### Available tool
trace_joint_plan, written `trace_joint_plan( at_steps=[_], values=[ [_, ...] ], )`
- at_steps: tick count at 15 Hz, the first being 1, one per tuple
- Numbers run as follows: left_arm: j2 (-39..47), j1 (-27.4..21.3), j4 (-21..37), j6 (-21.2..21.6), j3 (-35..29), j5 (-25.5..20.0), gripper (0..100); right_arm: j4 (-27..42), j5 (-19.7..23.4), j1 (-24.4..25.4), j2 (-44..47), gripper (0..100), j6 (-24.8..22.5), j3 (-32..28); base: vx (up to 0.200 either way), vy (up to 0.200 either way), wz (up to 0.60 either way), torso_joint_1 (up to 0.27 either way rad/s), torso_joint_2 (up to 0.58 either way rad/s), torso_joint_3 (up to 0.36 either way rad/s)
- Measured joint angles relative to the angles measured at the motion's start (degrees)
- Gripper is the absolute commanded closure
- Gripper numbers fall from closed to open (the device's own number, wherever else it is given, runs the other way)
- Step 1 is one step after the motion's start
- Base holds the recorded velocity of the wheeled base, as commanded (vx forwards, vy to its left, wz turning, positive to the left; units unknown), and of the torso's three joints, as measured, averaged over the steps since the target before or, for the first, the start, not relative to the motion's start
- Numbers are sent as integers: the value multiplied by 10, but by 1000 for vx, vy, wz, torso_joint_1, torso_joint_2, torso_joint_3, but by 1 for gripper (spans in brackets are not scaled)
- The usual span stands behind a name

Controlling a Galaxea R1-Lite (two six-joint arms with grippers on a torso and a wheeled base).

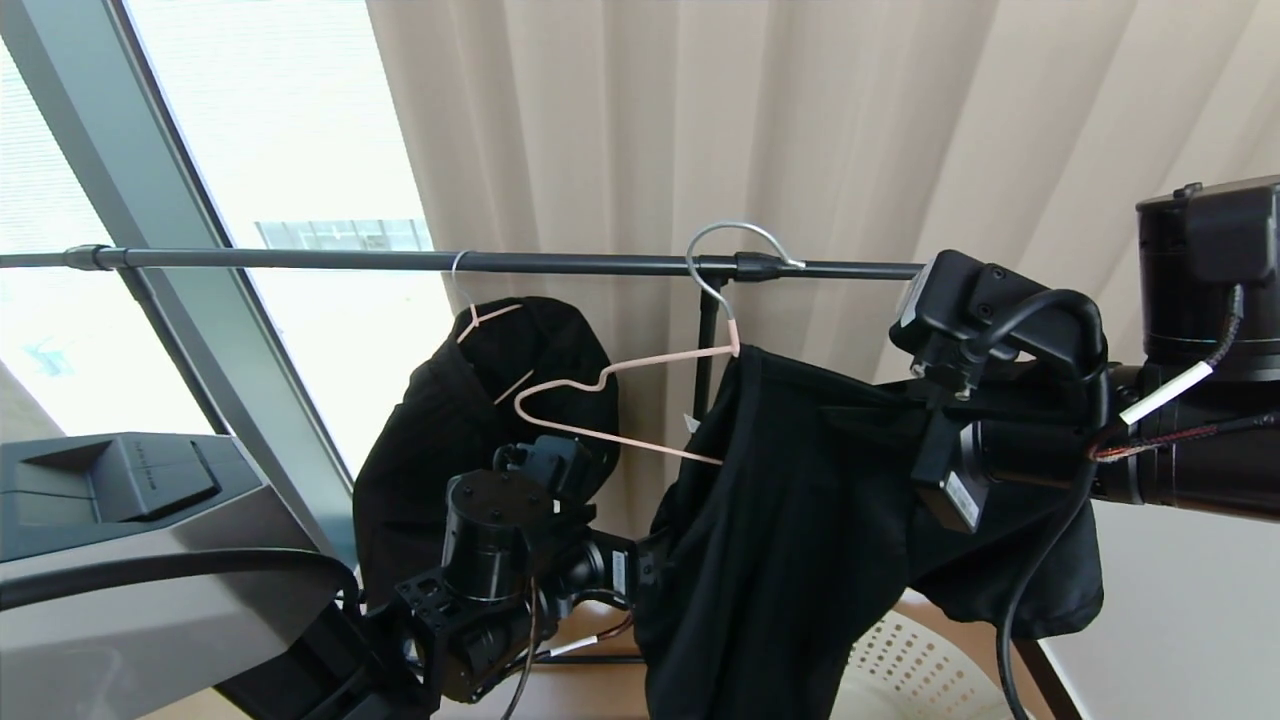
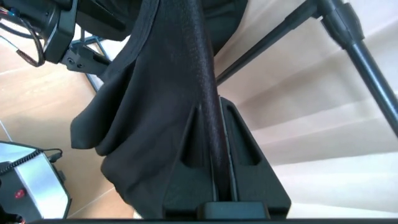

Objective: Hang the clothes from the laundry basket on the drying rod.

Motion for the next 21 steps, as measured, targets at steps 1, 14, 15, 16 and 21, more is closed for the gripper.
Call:
trace_joint_plan(
  at_steps=[1,14,15,16,21],
  values=[
    [1,-2,-5,0,2,4,100,0,0,-1,-1,100,1,2,0,0,0,0,0,0],
    [-40,27,-22,17,6,9,100,-32,60,-70,-47,100,75,111,0,0,0,0,0,0],
    [-41,30,-22,18,6,9,100,-56,65,-73,-52,100,81,136,0,0,0,0,0,0],
    [-42,33,-22,21,6,9,100,-93,69,-76,-58,100,90,167,0,0,0,0,0,0],
    [-46,43,-23,25,6,9,100,-163,75,-96,-76,100,102,233,0,0,0,0,0,0]
  ],
)
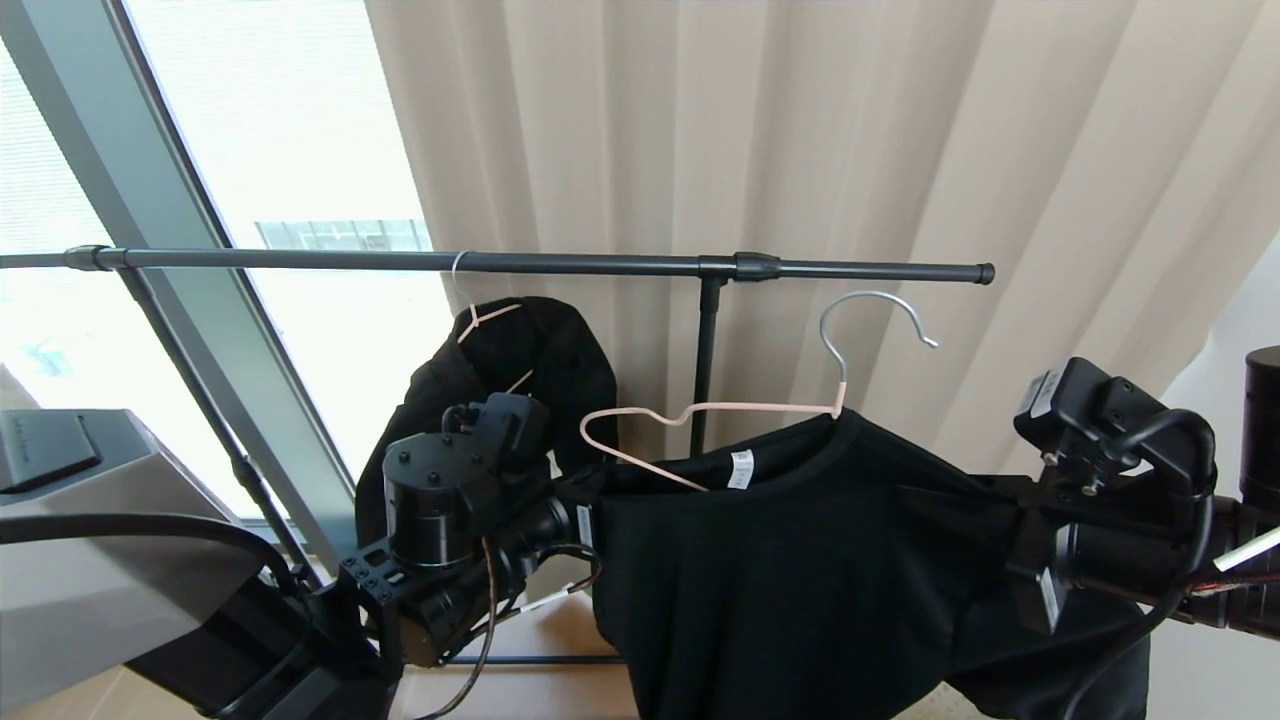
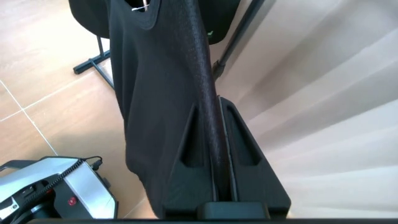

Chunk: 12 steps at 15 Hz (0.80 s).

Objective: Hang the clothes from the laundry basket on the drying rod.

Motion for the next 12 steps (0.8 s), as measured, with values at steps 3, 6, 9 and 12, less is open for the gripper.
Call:
trace_joint_plan(
  at_steps=[3,6,9,12],
  values=[
    [-2,17,-1,8,-5,0,100,-1,5,-4,-11,100,0,10,0,0,0,0,0,0],
    [-5,34,-1,8,-10,-1,100,3,13,-4,-26,100,0,15,0,0,0,0,0,0],
    [-10,48,-1,12,-14,-2,100,4,13,-5,-38,100,-1,20,0,0,0,0,0,0],
    [-13,58,-1,15,-20,-2,100,5,13,-4,-43,100,-2,23,0,0,0,0,0,0]
  ],
)
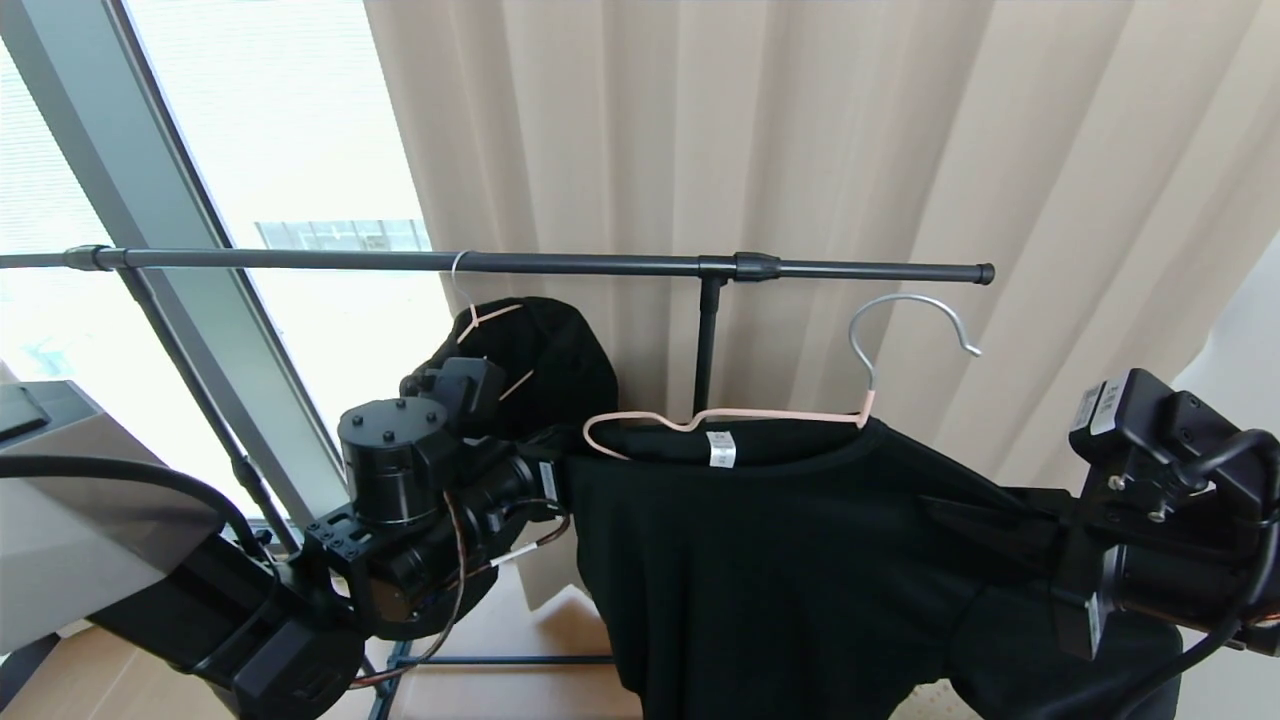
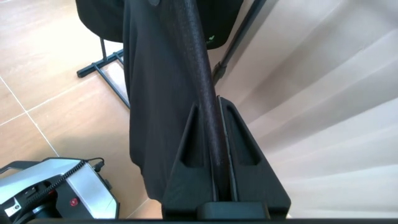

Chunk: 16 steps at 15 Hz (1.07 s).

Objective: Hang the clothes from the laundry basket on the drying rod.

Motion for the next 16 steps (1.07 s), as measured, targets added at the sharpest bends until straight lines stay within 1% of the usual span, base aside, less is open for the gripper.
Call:
trace_joint_plan(
  at_steps=[6,9,11,13,16],
  values=[
    [-25,7,1,-1,-8,-4,100,0,-1,1,1,100,-2,7,0,0,0,0,0,0],
    [-37,-6,3,-1,-15,-4,100,-5,-2,2,9,100,-2,6,0,0,0,0,0,0],
    [-50,-28,7,-1,-21,-5,100,-7,-2,2,15,100,-1,4,0,0,0,0,0,0],
    [-67,-45,20,1,-24,-5,100,-11,-1,2,20,100,-1,3,0,0,0,0,0,0],
    [-91,-71,76,17,-39,-4,100,-52,-2,3,29,100,4,4,0,0,0,0,0,0]
  ],
)
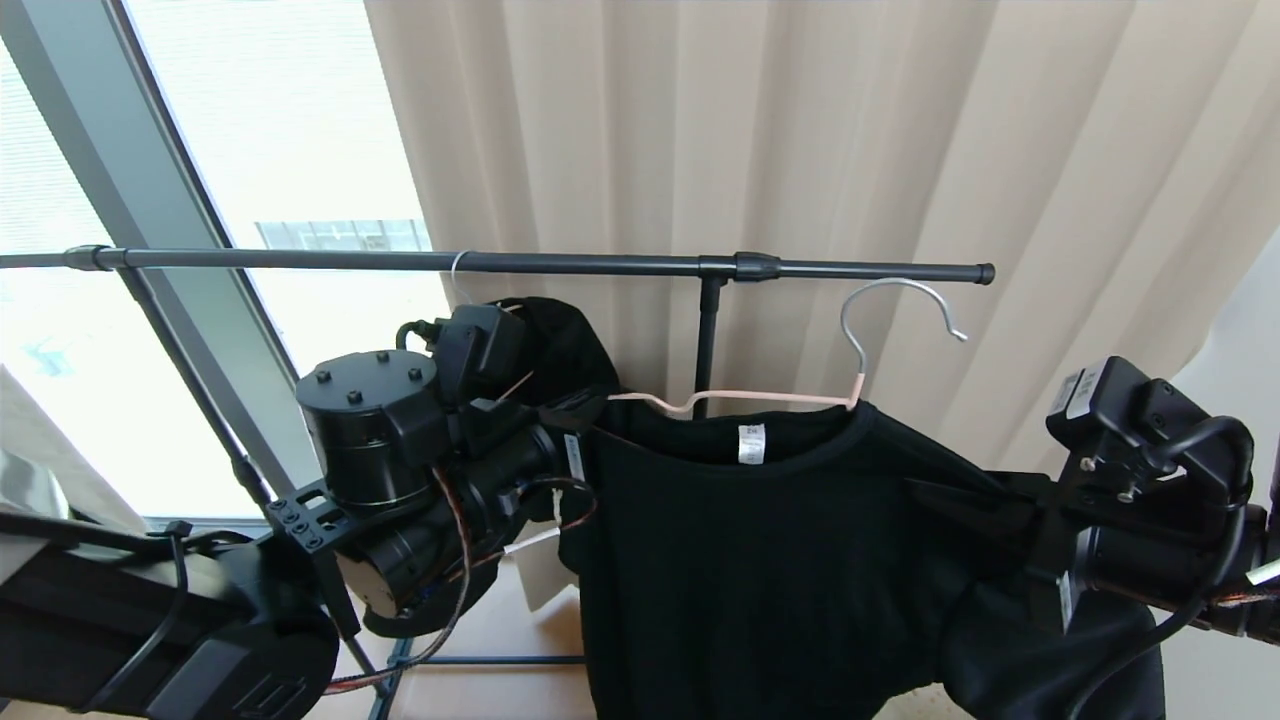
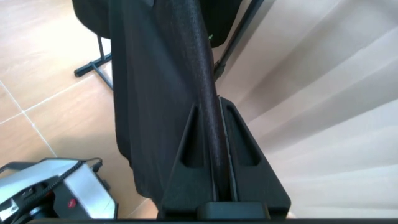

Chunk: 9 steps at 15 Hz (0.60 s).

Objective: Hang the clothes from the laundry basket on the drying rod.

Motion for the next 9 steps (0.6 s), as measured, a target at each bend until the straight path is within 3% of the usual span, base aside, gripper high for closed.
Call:
trace_joint_plan(
  at_steps=[9],
  values=[
    [-34,-73,39,4,-28,-1,100,-36,1,30,25,100,42,10,0,0,0,0,0,0]
  ],
)
